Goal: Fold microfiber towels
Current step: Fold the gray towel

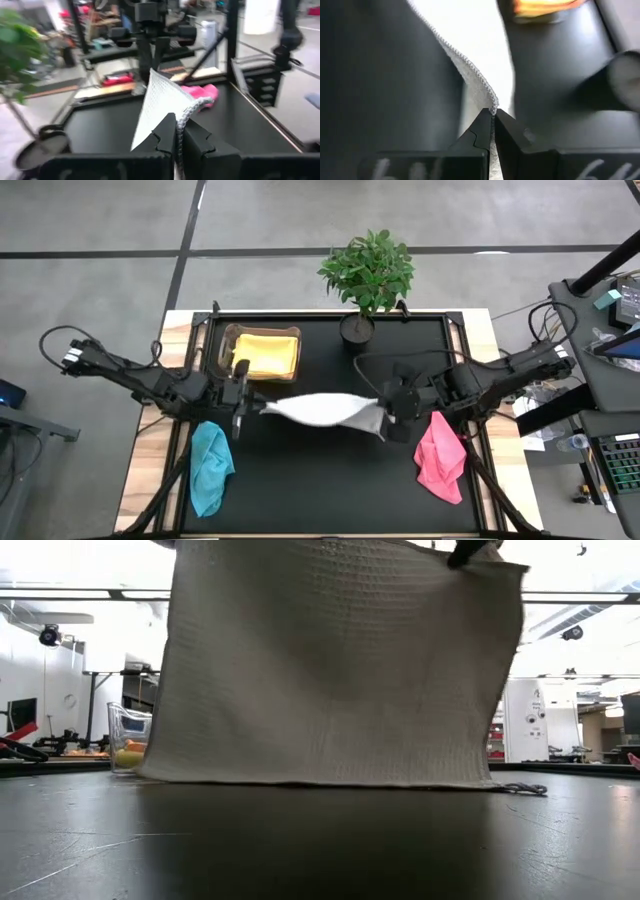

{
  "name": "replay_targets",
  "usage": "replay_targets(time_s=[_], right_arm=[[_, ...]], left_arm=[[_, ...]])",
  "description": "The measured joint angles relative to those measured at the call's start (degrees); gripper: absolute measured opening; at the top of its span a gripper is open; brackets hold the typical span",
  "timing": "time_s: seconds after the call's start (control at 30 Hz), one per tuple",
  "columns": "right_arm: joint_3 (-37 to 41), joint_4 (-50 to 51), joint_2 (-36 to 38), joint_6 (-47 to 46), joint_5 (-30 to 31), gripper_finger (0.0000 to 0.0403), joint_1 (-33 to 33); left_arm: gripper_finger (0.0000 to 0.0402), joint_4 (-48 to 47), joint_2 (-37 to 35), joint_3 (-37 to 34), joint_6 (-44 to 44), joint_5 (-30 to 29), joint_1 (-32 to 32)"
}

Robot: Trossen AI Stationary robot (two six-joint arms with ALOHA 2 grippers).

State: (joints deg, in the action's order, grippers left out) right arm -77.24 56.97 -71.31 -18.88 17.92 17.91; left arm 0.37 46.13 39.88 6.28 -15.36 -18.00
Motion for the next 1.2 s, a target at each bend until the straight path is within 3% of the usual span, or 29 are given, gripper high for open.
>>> replay_targets(time_s=[0.23,0.43,0.67,0.93,1.2], right_arm=[[9.82,-11.43,-0.02,-5.26,-7.69,0.0008,4.67],[17.45,-21.46,-0.02,-12.72,-11.39,0.0008,8.23],[25.87,-33.76,-0.03,-19.38,-13.58,0.0008,12.3],[29.62,-45.97,-1.46,-28.36,-18.4,0.0008,14.83],[27.68,-46.29,-12.79,-25.89,-18.13,0.0008,14.09]], left_arm=[[0.0,-0.22,2.47,-2.68,-2.32,7.53,-3.19],[0.0,-1.1,6.88,-3.72,-9.41,14.24,-6.5],[0.0,-1.46,14.16,-3.65,-15.94,16.37,-10.63],[0.0,0.84,23.36,-3.48,-26.67,20.49,-13.46],[0.0,1.65,30.21,-3.0,-28.4,21.68,-14.2]])
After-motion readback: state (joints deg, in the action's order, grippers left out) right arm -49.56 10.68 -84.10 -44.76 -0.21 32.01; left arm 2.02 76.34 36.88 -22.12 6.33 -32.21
